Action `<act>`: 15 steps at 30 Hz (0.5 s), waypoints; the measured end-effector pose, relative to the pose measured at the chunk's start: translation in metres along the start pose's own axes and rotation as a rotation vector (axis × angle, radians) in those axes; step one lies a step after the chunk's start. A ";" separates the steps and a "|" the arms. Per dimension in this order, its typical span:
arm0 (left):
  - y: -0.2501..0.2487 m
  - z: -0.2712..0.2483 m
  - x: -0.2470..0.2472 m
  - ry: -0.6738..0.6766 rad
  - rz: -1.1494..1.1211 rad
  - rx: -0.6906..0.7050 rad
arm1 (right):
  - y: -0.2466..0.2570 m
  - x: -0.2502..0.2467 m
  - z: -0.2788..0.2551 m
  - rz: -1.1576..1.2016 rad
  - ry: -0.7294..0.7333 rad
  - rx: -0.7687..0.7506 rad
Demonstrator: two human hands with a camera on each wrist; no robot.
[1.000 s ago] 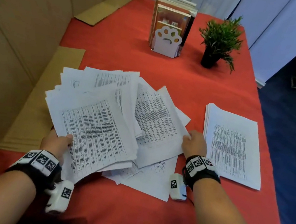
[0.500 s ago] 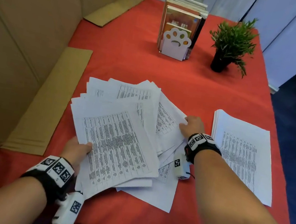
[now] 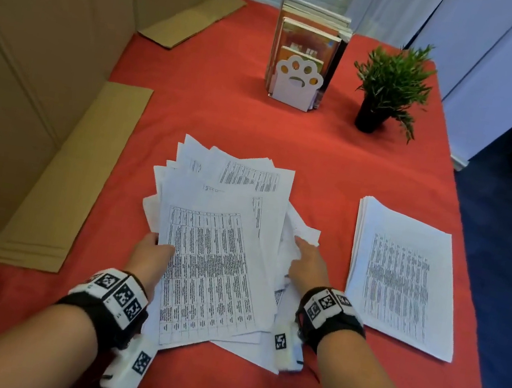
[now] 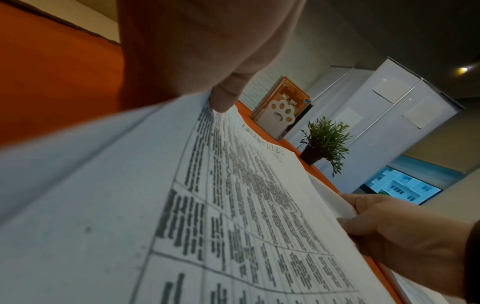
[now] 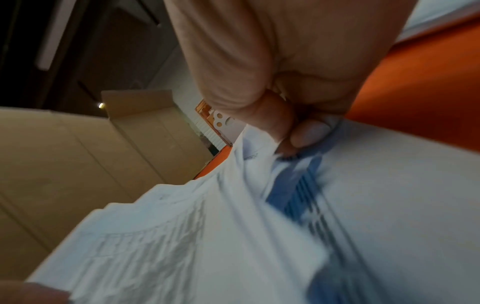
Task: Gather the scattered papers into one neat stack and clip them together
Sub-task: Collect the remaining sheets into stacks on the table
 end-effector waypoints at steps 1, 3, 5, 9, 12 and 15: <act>-0.002 -0.001 0.003 -0.008 0.023 0.011 | -0.005 0.005 -0.006 0.015 0.031 0.014; -0.001 -0.002 0.008 -0.013 0.064 0.039 | -0.014 0.013 -0.016 0.011 0.067 0.023; 0.000 -0.003 0.009 -0.032 0.084 0.045 | -0.017 0.016 -0.021 -0.006 0.017 -0.005; 0.005 -0.001 0.006 -0.074 0.050 0.039 | -0.008 0.005 -0.022 0.047 -0.073 0.020; 0.011 -0.002 0.003 -0.006 0.006 0.021 | -0.001 0.007 -0.023 0.057 -0.004 0.061; 0.017 -0.005 0.003 0.074 -0.054 -0.018 | 0.000 0.018 -0.031 0.108 0.042 0.041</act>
Point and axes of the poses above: each hand's wrist, its own z-axis towards the middle knuckle, its own x-axis out of the palm, y = z × x, the point moved 1 cm from there along z, towards the middle knuckle, and after that the axes turned 13 degrees about x, right-handed, at the moved point
